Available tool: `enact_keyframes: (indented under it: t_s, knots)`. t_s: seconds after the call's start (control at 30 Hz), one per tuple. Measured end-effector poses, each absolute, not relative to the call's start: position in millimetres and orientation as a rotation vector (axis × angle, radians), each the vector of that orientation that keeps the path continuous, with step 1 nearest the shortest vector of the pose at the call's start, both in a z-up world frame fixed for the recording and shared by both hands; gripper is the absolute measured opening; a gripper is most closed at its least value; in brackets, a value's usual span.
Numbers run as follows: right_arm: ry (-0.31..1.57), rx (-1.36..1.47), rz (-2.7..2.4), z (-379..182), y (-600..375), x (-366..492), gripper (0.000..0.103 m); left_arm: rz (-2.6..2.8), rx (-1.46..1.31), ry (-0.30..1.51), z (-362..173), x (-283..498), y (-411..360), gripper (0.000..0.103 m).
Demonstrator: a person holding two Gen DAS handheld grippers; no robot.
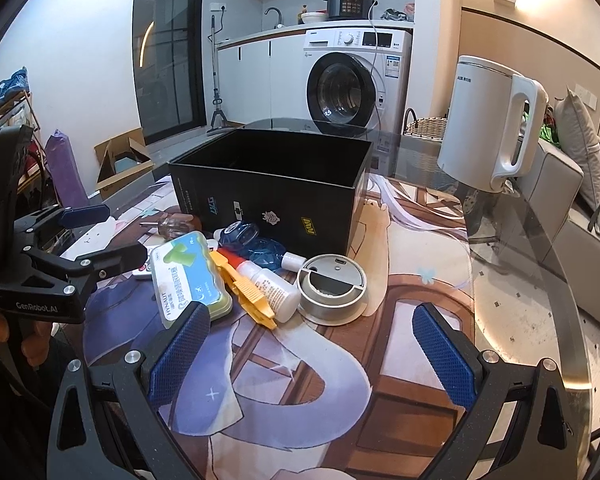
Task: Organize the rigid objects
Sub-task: 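Move both tools toward the items lying beside the black box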
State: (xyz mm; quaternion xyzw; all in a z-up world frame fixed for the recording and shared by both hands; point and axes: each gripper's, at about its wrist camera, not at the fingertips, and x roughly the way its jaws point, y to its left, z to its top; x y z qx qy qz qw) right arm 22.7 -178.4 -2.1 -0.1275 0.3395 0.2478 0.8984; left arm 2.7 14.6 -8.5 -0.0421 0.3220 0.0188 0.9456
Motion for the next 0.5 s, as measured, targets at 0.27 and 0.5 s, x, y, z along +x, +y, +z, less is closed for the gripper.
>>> enact_keyframes:
  t_s: [0.27, 0.5]
  knots:
    - [0.69, -0.29, 0.502, 0, -177, 26, 0.103, 0.031, -0.102, 0.655, -8, 3, 18, 0.103]
    - [0.7, -0.265, 0.468, 4, -184, 35, 0.103, 0.027, -0.108, 0.671, -10, 5, 20, 0.103]
